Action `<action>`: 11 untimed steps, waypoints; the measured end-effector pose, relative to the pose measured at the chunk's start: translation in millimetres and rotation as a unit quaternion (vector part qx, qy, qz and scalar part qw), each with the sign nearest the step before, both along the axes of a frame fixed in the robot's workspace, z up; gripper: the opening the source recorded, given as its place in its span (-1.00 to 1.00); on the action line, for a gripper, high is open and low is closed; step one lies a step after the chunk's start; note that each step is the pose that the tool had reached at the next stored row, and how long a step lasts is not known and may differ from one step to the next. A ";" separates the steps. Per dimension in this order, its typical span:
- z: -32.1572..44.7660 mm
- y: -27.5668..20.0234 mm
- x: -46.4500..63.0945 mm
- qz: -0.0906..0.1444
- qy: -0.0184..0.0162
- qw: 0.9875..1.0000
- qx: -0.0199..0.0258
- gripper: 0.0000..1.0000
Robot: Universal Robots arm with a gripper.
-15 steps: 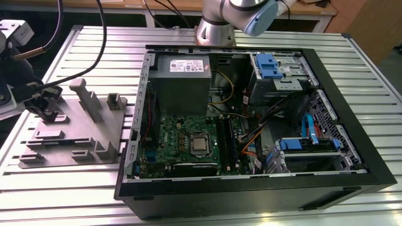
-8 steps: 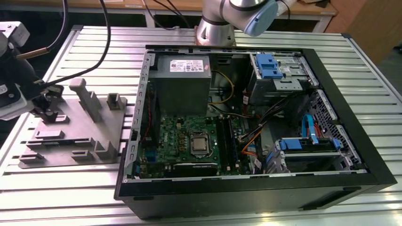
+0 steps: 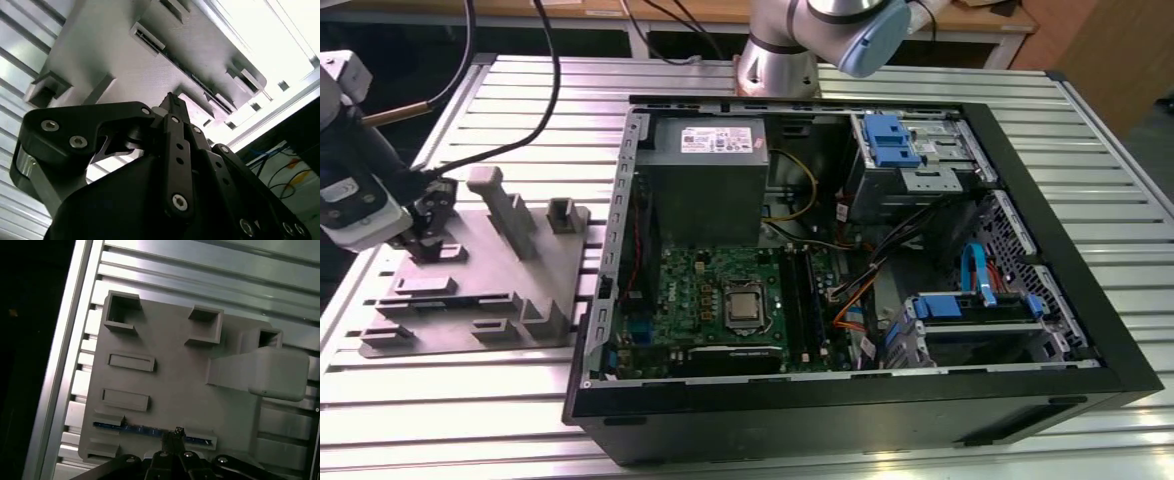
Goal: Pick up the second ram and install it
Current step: 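Pick up the second ram and move it above second insertion slot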
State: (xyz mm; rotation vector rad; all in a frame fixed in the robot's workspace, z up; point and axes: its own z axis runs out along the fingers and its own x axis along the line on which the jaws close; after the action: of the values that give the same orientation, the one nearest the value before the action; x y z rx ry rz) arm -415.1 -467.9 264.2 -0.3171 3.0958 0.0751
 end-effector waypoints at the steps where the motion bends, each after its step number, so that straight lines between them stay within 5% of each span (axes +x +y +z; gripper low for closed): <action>1: -0.6 0.0 0.0 0.009 0.000 1.000 0.000 -0.80; 6: -3.5 0.0 0.0 0.055 0.000 0.998 0.000 -0.80; 11: -6.4 0.0 0.0 0.100 0.000 0.995 0.000 -0.80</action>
State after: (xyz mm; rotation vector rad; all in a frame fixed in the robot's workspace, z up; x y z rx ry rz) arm -415.1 -467.8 257.8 -0.6257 3.0534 0.0793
